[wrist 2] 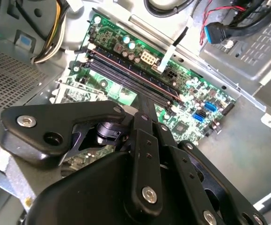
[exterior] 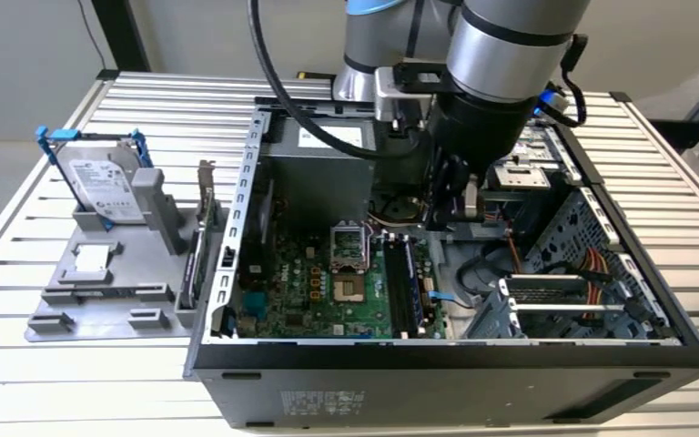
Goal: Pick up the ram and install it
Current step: 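Press down the ram until it locks into place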
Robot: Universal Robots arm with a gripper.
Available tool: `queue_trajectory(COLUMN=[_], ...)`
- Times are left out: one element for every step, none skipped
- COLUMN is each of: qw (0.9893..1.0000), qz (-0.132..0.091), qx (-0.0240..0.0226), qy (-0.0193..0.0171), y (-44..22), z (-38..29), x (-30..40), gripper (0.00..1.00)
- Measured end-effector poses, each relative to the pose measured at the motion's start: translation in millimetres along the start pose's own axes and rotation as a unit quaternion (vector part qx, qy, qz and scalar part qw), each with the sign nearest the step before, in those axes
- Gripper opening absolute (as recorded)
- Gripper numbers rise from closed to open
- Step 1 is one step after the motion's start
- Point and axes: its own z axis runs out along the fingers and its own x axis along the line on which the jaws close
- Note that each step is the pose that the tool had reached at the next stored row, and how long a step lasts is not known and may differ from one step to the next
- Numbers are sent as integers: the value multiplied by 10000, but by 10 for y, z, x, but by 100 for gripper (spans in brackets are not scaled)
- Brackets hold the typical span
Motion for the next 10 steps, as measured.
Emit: queue_trajectory(qw=[10000,10000,10000,10000,10000,10000,10000,10000,10000,10000], qz=[0,0,0,0,0,0,0,0,0,0], qx=[0,0,0,0,-1,-1,-3,-4,-3,-3], qy=[-1,-1,-1,-1,-1,-2,-1,-1,-1,-1], y=[0,0,0,0,1,1,1,1,1,1], z=[-17,-28,-37,-43,-47,-46,-48,-48,-47,-47], x=[0,-1,-1,0,-1,-1,-1,-1,-1,-1], gripper=[0,0,0,0,0,0,0,0,0,0])
